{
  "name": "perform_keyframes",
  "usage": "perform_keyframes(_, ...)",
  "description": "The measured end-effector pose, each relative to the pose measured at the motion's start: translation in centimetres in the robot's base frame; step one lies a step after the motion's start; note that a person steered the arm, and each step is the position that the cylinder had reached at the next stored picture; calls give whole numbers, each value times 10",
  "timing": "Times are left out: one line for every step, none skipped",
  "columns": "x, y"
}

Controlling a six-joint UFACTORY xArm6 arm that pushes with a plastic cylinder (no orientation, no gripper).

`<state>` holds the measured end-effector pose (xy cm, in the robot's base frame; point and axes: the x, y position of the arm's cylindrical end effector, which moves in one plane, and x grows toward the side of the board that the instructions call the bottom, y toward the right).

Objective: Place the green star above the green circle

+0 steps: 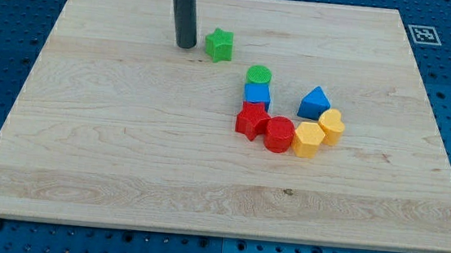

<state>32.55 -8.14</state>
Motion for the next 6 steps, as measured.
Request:
perform_keyframes(0,38)
perform_keyframes(0,44)
perform_keyframes(-13,49)
perform_keyframes(-11,63)
perform_keyframes(-9,64)
perform_keyframes(-9,81)
